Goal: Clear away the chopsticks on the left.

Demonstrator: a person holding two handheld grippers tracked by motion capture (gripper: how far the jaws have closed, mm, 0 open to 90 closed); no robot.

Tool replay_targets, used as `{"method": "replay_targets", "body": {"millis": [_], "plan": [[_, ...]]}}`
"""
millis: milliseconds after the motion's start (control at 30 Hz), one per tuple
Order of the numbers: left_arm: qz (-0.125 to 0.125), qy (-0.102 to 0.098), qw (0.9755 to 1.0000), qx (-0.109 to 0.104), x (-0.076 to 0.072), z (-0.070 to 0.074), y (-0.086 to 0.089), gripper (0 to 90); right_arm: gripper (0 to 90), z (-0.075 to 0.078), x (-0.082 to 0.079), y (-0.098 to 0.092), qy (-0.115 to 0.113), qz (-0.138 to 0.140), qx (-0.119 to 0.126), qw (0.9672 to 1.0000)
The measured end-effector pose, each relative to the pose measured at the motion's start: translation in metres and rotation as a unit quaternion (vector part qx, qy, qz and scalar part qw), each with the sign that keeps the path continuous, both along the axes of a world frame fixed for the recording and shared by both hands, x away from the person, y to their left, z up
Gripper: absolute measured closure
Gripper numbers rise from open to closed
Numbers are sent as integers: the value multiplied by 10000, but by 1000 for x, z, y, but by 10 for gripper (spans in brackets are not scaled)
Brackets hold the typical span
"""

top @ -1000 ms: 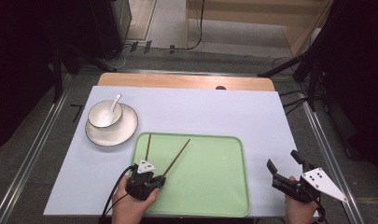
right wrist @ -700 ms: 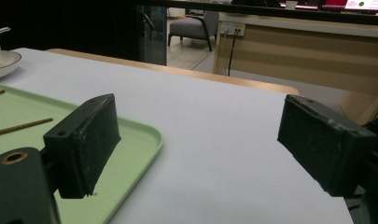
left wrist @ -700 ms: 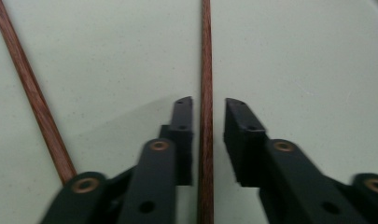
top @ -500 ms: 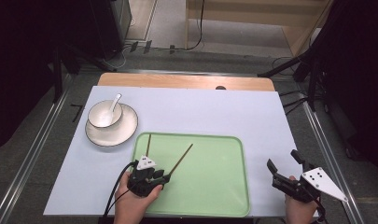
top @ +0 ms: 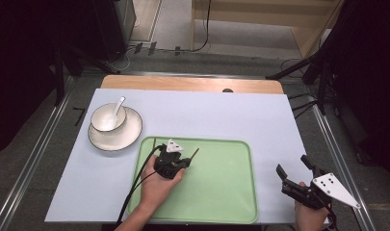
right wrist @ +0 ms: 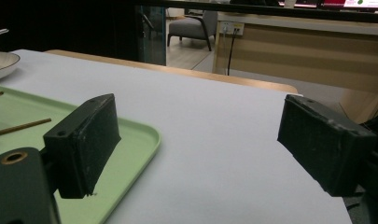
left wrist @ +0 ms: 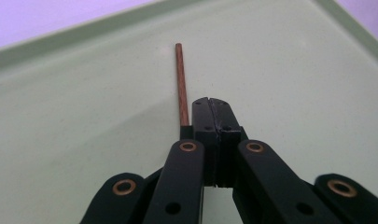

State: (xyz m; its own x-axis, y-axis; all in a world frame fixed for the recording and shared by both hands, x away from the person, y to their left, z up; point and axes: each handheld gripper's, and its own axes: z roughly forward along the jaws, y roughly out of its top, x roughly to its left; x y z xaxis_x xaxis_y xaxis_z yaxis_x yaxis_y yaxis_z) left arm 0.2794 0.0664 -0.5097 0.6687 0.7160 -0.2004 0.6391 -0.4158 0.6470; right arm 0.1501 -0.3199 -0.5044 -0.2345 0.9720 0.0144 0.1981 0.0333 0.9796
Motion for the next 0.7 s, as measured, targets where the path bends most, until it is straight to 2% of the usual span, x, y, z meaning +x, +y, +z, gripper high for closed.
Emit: {"method": "replay_targets", "body": {"millis": [200,333,533,700], "plan": [[-10,99,10000,12,11,-6,-11,900,130,0,1,1,-1,28,-19,10000],[37,177,9998,-9,19,-11,-11,900,130,0,1,2,-2,40,-19,10000],[346,179,9992,29,26,-10,5,900,130,0,1,1,2,43,0,10000],[700,218,9973,-55,31,-10,24,900,130,0,2,2,-2,59,-31,10000]]}}
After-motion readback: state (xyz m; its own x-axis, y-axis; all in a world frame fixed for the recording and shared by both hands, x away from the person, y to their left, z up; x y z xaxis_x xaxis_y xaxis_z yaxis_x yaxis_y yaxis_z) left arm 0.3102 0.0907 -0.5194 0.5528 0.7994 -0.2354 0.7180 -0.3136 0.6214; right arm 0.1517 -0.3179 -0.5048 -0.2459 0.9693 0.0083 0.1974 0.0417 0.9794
